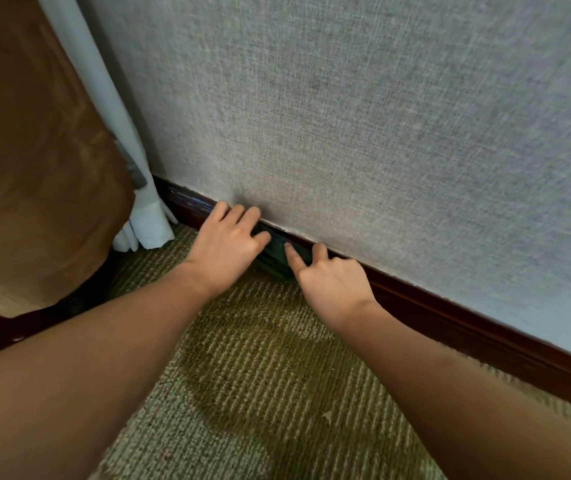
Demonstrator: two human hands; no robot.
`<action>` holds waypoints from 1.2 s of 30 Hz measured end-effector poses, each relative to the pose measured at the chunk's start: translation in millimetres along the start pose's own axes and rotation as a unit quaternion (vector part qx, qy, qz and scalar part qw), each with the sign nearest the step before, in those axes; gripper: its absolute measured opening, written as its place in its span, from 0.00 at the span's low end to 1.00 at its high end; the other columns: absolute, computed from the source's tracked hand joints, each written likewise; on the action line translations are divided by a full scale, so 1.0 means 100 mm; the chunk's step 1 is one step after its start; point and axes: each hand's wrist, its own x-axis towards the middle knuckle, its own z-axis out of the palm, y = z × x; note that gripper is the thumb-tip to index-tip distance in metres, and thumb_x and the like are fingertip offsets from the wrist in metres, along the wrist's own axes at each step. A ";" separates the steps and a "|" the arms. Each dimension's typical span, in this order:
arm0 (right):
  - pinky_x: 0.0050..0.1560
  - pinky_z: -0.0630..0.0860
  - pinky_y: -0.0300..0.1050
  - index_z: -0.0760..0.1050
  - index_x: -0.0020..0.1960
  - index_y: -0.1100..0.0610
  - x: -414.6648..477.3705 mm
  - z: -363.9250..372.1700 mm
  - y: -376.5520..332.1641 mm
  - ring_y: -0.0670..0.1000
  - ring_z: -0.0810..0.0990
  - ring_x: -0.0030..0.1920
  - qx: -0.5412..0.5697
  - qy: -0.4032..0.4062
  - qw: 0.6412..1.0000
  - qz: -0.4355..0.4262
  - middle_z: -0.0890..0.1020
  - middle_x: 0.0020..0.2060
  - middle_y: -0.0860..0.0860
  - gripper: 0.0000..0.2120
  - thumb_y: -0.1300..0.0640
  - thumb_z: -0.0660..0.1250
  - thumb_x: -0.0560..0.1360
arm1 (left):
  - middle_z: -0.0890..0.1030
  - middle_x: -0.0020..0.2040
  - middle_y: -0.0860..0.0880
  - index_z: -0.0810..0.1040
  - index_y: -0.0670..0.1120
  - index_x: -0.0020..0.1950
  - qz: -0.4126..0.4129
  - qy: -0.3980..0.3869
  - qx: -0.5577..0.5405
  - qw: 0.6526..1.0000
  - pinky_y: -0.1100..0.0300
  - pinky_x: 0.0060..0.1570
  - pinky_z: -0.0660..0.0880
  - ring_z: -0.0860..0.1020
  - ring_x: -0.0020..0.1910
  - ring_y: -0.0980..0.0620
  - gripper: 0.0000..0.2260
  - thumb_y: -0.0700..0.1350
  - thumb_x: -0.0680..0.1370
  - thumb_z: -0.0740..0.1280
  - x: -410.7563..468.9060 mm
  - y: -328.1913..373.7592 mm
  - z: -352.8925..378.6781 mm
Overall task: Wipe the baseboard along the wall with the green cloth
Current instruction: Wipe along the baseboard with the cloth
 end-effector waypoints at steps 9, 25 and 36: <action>0.29 0.63 0.46 0.41 0.75 0.53 0.04 0.04 -0.01 0.56 0.78 0.38 0.013 0.001 1.000 0.005 0.69 0.57 0.61 0.35 0.65 0.57 0.76 | 0.78 0.37 0.37 0.81 0.38 0.37 -0.001 0.007 -0.007 1.000 0.52 0.39 0.74 0.78 0.35 0.41 0.11 0.32 0.57 0.75 -0.03 -0.06 0.03; 0.34 0.66 0.47 0.41 0.75 0.50 -0.17 0.06 0.12 0.56 0.80 0.43 0.036 0.006 0.998 0.045 0.69 0.60 0.61 0.33 0.63 0.56 0.77 | 0.79 0.39 0.43 0.83 0.44 0.37 0.051 0.005 0.018 0.999 0.57 0.40 0.74 0.78 0.39 0.44 0.11 0.38 0.57 0.77 0.06 0.06 -0.07; 0.37 0.67 0.48 0.47 0.75 0.54 0.31 -0.11 -0.22 0.60 0.77 0.49 0.068 0.013 0.997 0.023 0.73 0.56 0.60 0.32 0.67 0.56 0.76 | 0.76 0.46 0.35 0.81 0.37 0.47 -0.057 -0.044 -0.001 0.997 0.47 0.48 0.68 0.75 0.47 0.37 0.10 0.33 0.67 0.71 -0.04 -0.31 0.02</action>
